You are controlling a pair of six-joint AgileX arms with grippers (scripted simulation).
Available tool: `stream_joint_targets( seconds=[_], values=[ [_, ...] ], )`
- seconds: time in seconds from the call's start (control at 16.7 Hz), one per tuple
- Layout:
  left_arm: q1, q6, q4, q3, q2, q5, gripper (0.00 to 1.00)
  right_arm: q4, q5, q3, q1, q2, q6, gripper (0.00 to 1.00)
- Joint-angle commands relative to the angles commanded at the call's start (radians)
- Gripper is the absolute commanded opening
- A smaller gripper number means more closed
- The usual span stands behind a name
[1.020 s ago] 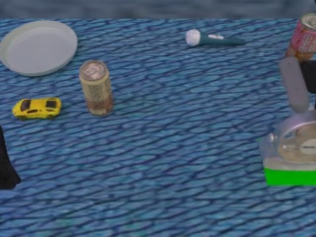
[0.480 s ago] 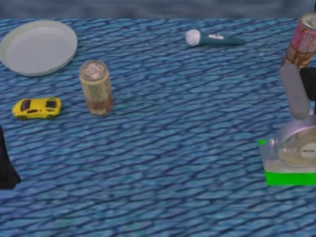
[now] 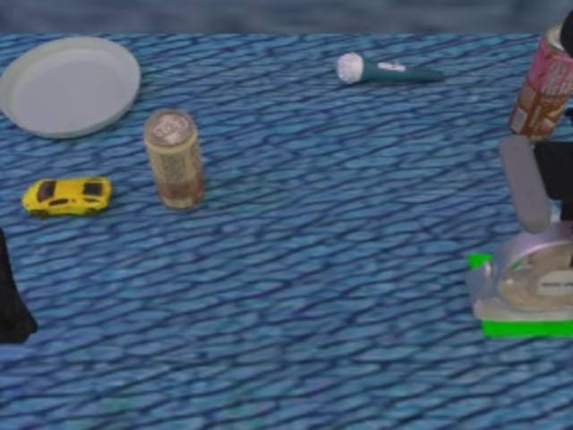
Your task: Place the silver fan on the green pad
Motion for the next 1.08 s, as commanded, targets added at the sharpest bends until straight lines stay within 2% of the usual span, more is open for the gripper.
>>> stream_joint_targets(
  seconds=[0.72,1.08],
  values=[
    [0.000,0.000,0.000,0.000,0.000,0.000,1.00,0.000,0.000,0.000,0.000,0.000,0.000,0.98],
    [0.000,0.000,0.000,0.000,0.000,0.000,1.00,0.000,0.000,0.000,0.000,0.000,0.000,1.00]
  ],
)
